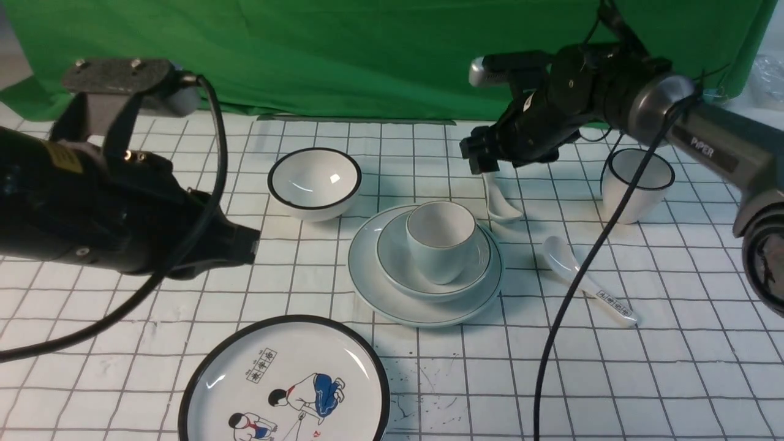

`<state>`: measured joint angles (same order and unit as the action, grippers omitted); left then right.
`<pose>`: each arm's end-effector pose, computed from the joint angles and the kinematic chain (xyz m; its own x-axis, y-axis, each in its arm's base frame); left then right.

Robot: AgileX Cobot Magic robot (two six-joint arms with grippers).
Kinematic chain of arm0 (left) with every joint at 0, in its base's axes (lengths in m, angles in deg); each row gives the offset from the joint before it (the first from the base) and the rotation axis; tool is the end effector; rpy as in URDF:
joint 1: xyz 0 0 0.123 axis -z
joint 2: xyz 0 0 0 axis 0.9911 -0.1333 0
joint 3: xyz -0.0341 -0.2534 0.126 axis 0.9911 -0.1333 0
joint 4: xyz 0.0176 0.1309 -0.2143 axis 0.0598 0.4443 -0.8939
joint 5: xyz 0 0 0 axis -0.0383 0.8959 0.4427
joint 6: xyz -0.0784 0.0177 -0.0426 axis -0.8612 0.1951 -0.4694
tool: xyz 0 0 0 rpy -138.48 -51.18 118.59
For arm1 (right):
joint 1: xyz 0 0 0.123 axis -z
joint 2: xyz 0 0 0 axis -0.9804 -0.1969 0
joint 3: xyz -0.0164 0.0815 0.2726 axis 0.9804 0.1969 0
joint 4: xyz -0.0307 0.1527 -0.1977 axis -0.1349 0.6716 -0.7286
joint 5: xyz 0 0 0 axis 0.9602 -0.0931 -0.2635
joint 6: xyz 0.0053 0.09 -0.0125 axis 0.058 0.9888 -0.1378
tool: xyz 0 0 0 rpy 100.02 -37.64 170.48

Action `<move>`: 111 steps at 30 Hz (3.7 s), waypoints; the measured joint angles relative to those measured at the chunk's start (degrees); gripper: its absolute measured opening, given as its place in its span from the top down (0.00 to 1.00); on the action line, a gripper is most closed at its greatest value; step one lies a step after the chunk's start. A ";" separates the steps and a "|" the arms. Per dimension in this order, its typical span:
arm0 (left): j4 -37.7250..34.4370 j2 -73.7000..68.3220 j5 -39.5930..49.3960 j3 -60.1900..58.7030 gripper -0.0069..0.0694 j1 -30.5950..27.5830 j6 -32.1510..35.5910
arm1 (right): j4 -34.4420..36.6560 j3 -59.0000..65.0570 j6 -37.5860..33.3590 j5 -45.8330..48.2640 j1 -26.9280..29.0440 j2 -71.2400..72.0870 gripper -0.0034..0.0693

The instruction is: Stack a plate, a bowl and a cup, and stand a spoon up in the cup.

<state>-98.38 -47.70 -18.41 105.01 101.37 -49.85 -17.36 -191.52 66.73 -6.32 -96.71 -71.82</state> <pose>0.2119 -0.0933 0.3249 -0.7478 0.1803 -0.6390 0.3935 0.8955 -0.2079 0.5146 0.1728 0.1822 -0.7265 -0.1690 -0.6661 -0.2965 0.9515 0.0819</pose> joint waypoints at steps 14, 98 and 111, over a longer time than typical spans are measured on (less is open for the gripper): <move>3.66 -0.05 -0.52 0.00 0.91 0.00 -1.34 | 0.05 -2.05 -1.75 6.04 0.00 1.25 0.71; 9.90 18.67 -15.95 -19.81 0.91 0.00 -3.92 | 0.18 102.62 -0.42 -56.03 3.08 119.49 0.90; 7.76 43.51 -21.39 -28.58 0.91 0.00 -5.13 | 0.18 108.57 -0.35 -59.85 3.12 128.88 0.63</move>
<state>-90.62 -4.19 -39.80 76.43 101.37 -54.98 -17.18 -82.95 66.38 -66.17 -93.59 57.06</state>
